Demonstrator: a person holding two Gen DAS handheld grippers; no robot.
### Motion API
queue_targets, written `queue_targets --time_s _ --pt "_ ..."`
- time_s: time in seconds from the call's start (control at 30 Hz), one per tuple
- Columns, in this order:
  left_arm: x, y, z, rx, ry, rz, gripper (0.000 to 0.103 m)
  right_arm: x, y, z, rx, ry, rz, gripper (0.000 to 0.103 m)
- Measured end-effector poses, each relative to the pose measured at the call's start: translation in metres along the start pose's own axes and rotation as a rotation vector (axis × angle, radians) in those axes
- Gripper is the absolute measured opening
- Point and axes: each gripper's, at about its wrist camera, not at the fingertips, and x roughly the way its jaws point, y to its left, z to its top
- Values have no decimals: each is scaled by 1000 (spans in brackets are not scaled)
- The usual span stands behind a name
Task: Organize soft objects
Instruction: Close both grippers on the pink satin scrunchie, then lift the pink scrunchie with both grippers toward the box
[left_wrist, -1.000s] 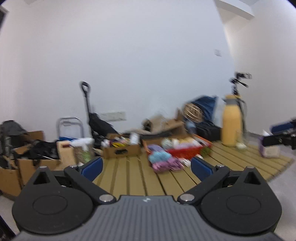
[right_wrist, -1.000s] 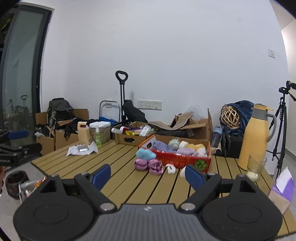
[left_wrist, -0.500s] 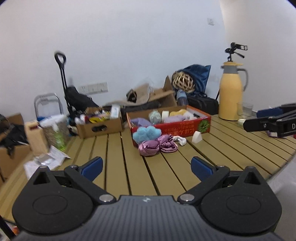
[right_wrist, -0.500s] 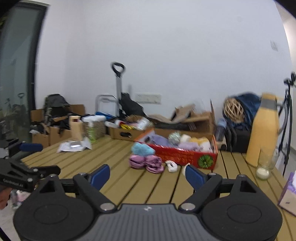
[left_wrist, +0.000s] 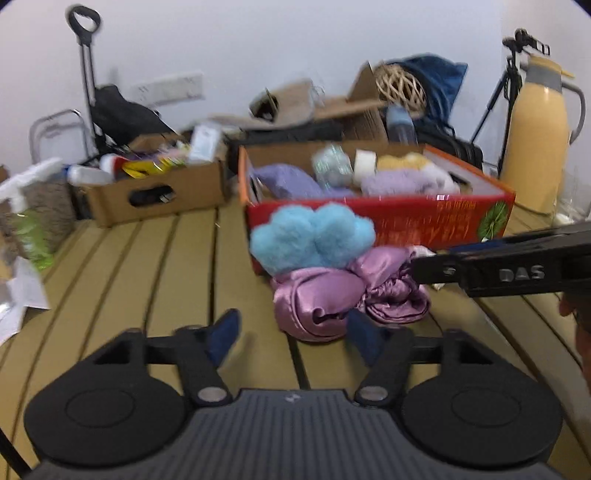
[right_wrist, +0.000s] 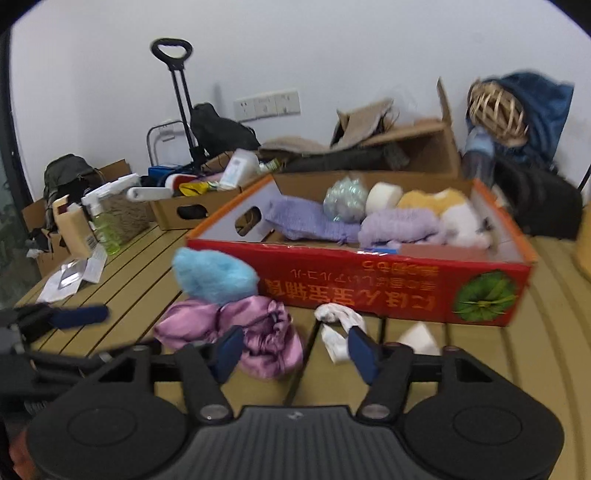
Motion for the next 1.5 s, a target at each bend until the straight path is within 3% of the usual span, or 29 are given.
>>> queue_targets --time_s 0.07,0.13,0.4,0.53,0.73,0.97,1.23,1.37,1.5 --pt "9 4 -1 -13 6 -38 47 20 3 0 -34 19 19 43" --pt "13 7 -2 -38 15 -91 29 34 5 -2 -61 42 37 25" --pt "2 8 -6 -116 -19 -105 14 34 9 -5 -50 40 49 7" --pt "-45 9 -19 -160 -54 -142 14 -9 21 -17 -94 -7 60 7" --pt "-119 -11 -45 -142 -102 -173 14 -87 33 -58 -36 -45 97 7" --pt "-168 -28 -41 -111 -202 -192 14 -157 51 -62 -76 -141 65 7" --pt "-168 -22 -26 -139 -232 -217 14 -171 51 -51 -80 -182 71 7" --pt "-147 -12 12 -128 -270 -224 14 -159 48 -17 -133 -215 67 7" --pt "-105 0 67 -109 -294 -206 14 -130 39 40 -166 -246 60 8"
